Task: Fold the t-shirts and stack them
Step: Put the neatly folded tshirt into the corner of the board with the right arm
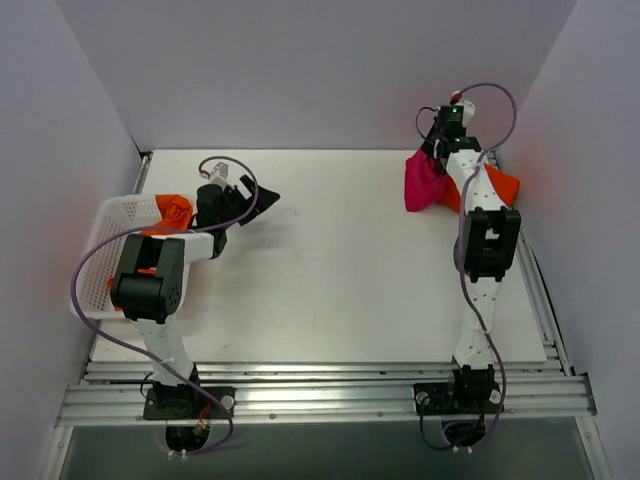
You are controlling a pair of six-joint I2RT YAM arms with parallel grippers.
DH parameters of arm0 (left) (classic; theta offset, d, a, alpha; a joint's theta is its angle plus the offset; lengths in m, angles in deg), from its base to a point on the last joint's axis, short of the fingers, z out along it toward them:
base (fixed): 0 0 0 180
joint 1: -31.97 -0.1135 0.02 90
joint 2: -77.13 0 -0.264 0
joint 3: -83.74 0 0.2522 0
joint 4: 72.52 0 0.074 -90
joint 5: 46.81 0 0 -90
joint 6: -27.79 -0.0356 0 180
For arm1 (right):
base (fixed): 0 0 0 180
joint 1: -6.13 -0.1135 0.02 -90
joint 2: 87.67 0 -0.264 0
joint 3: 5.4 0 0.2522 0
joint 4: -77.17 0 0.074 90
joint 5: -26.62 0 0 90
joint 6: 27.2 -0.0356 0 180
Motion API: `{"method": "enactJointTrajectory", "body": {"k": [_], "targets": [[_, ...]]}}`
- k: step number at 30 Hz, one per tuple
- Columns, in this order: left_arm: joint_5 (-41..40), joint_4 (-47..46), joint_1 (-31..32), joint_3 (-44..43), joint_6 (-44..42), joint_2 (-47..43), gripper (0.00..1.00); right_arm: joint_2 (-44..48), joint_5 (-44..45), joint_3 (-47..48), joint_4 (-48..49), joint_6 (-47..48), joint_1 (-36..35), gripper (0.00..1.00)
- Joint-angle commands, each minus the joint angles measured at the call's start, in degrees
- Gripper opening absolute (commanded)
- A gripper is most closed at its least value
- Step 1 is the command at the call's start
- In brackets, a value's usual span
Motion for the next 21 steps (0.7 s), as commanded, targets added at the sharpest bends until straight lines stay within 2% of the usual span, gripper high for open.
{"method": "enactJointTrajectory", "body": {"k": [1,4,9,13,14,21], "targets": [[1.2,-4.0,-0.3,-0.3,-0.1,0.9,0.98,-3.4,-8.4,10.7,2.7,-1.6,-4.4,0.00],[1.2,-4.0,-0.6,-0.3,-0.5,1.0,0.98,-7.1,-10.2,18.5,2.5,-2.8,-5.0,0.00],[1.9,-4.2,-1.1,-0.1,-0.8,1.1,0.98,-7.1,-8.0,19.5,4.7,-1.9,-3.0,0.00],[2.1,-4.8,-1.2,0.0,-0.6,1.5,0.98,-4.0,-8.1,14.2,6.2,-0.6,0.8,0.00],[2.4,-5.0,-1.2,0.1,-0.4,1.7,0.98,-2.8,-7.7,9.5,7.1,-0.2,2.3,0.00],[3.4,-7.4,-1.2,1.7,0.8,1.4,0.99,4.2,-6.2,-8.1,14.1,5.2,12.5,0.00]]}}
